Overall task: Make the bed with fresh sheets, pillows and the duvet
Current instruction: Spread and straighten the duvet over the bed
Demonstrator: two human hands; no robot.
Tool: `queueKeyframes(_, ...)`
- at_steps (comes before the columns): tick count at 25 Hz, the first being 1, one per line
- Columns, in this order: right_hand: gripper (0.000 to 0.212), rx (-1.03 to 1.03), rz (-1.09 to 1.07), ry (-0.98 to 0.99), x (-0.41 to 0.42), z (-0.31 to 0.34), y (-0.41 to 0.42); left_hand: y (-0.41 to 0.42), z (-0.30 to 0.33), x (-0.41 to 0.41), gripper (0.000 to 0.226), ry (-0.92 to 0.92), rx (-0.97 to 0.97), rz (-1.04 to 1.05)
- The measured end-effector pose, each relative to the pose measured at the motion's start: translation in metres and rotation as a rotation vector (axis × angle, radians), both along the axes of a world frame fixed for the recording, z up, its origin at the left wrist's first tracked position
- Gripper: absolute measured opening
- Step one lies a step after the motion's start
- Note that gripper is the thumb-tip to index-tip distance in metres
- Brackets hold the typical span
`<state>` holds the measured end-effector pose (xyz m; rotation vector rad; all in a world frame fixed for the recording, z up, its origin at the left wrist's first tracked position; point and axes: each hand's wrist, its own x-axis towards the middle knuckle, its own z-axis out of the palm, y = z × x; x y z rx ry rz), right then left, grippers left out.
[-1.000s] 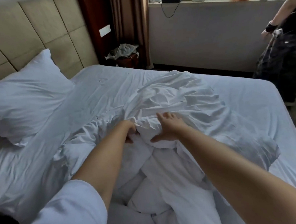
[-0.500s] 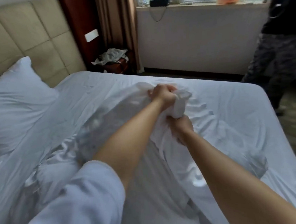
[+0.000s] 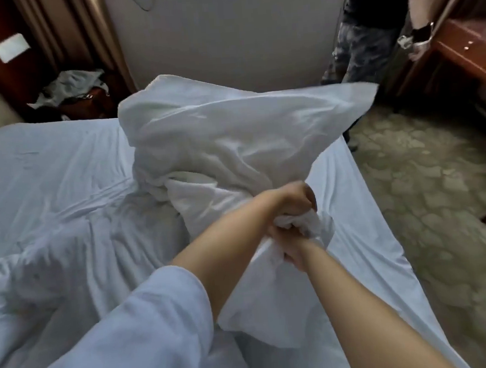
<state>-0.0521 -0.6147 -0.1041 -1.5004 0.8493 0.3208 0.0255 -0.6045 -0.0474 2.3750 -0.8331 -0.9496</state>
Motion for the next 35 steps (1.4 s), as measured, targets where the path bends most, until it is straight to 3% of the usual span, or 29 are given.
queueKeyframes(3, 0.036, -0.004, -0.020, -0.113, 0.005, -0.009, 0.005, 0.017, 0.001, 0.004, 0.035, -0.104, -0.257, 0.203)
queueKeyframes(5, 0.036, 0.064, -0.100, -0.124, 0.008, -0.010, 0.006, 0.038, 0.005, 0.013, 0.034, -0.287, -0.267, 0.324)
queueKeyframes(9, 0.051, 0.029, -0.125, -0.069, 0.007, -0.006, 0.005, 0.105, -0.005, 0.024, 0.032, -0.517, 0.018, 0.538)
queueKeyframes(12, 0.045, -0.207, -0.020, -0.096, 0.009, 0.002, 0.012, 0.131, -0.010, 0.015, 0.027, -0.461, 0.327, 0.611)
queueKeyframes(14, 0.036, -0.405, -0.059, -0.173, 0.018, 0.015, 0.015, 0.141, -0.005, 0.013, 0.019, -0.421, 0.390, 0.588)
queueKeyframes(16, 0.036, -0.492, -0.131, -0.298, 0.030, 0.041, 0.012, 0.145, 0.002, 0.018, 0.015, -0.400, 0.334, 0.532)
queueKeyframes(17, 0.039, -0.502, -0.156, -0.358, 0.037, 0.053, 0.010, 0.145, 0.003, 0.020, 0.024, -0.369, 0.271, 0.486)
queueKeyframes(19, 0.047, -0.429, -0.187, -0.448, 0.044, 0.061, 0.006, 0.146, 0.000, 0.016, 0.064, -0.234, 0.150, 0.406)
queueKeyframes(21, 0.058, -0.381, -0.163, -0.403, 0.038, 0.045, 0.007, 0.152, -0.014, 0.006, 0.092, -0.203, 0.114, 0.350)
queueKeyframes(25, 0.083, -0.433, -0.104, 0.009, -0.009, -0.014, 0.020, 0.170, -0.048, -0.011, 0.098, -0.318, 0.137, 0.272)
queueKeyframes(27, 0.089, -0.632, -0.105, 0.005, -0.033, -0.023, 0.035, 0.173, -0.057, -0.017, 0.096, -0.407, 0.136, 0.250)
queueKeyframes(29, 0.075, -0.990, 0.046, -0.210, -0.049, -0.026, 0.042, 0.174, -0.060, -0.024, 0.089, -0.483, 0.169, 0.220)
queueKeyframes(31, 0.064, -1.245, 0.485, -0.345, -0.055, -0.028, 0.039, 0.178, -0.057, -0.031, 0.079, -0.506, 0.219, 0.185)
queueKeyframes(33, 0.081, -1.264, 0.823, -0.376, -0.060, -0.032, 0.033, 0.186, -0.056, -0.042, 0.072, -0.509, 0.257, 0.179)
queueKeyframes(35, 0.081, -1.282, 0.863, -0.436, -0.061, -0.034, 0.032, 0.196, -0.057, -0.054, 0.071, -0.483, 0.276, 0.213)
